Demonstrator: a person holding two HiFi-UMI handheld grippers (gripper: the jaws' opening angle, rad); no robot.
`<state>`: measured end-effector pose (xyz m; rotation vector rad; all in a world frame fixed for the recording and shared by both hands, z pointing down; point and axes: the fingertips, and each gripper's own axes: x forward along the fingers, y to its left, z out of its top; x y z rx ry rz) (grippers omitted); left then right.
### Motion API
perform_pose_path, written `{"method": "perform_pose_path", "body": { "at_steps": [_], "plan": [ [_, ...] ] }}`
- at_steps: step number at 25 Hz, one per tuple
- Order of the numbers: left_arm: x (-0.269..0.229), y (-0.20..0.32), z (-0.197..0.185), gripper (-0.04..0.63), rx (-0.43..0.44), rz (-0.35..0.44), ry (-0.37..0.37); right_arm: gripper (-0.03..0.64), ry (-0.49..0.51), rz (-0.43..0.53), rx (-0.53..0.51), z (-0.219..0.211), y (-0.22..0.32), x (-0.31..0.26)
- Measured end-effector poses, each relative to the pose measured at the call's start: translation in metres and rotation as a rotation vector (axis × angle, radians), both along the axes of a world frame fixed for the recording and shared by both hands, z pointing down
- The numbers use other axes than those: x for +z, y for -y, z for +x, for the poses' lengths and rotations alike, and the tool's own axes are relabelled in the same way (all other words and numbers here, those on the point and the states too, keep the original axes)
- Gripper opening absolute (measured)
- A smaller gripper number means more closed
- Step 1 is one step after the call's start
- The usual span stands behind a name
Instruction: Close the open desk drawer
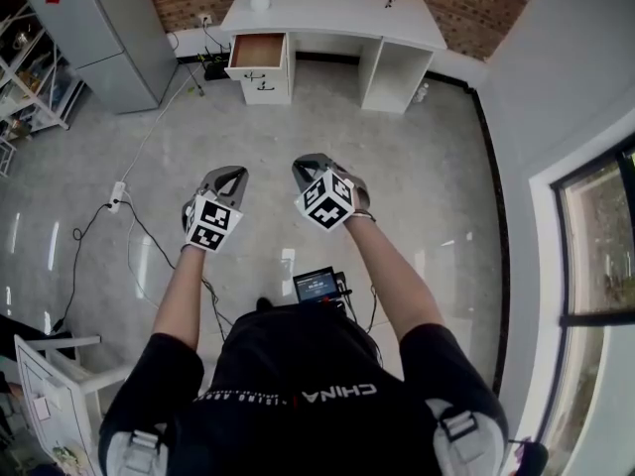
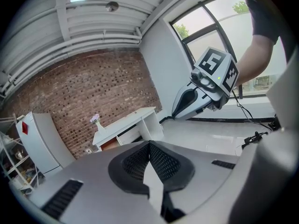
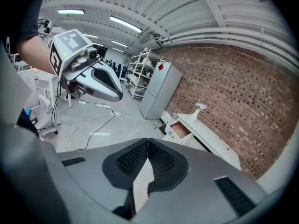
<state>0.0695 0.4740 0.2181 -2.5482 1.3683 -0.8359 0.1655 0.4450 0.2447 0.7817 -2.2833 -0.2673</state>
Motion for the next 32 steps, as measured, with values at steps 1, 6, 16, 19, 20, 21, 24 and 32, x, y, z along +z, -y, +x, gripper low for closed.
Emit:
{"method": "perform_pose_path", "body": {
  "at_steps": [1, 6, 16, 19, 20, 21, 24, 32],
  "plan": [
    [0.000, 0.000, 0.000, 0.012, 0.001, -0.002, -0.002, 0.015, -0.001, 0.000, -0.001, 0.000, 0.000, 0.000],
    [0.004, -0.002, 0.000, 0.012, 0.005, -0.009, 0.014, 0.016, -0.007, 0.002, -0.008, 0.000, -0.002, -0.001],
    [0.004, -0.001, 0.008, 0.012, 0.011, -0.008, 0.039, 0.015, -0.004, -0.007, -0.016, 0.008, -0.002, 0.002],
    [0.007, 0.002, 0.014, 0.012, 0.005, -0.018, 0.051, 0.016, 0.006, -0.017, -0.036, 0.013, -0.002, 0.003],
    [0.007, 0.003, 0.017, 0.012, 0.003, -0.019, 0.051, 0.015, 0.007, -0.020, -0.045, 0.015, -0.002, 0.003],
    [0.007, 0.005, 0.020, 0.012, 0.001, -0.018, 0.048, 0.015, 0.004, -0.021, -0.057, 0.017, -0.001, 0.003],
    [0.006, 0.012, 0.037, 0.012, -0.004, -0.019, 0.037, 0.015, -0.013, -0.023, -0.090, 0.030, 0.003, 0.004],
    [0.014, 0.033, 0.062, 0.012, -0.024, -0.033, 0.035, 0.015, 0.014, -0.026, -0.083, 0.055, 0.034, 0.011]
  ]
}}
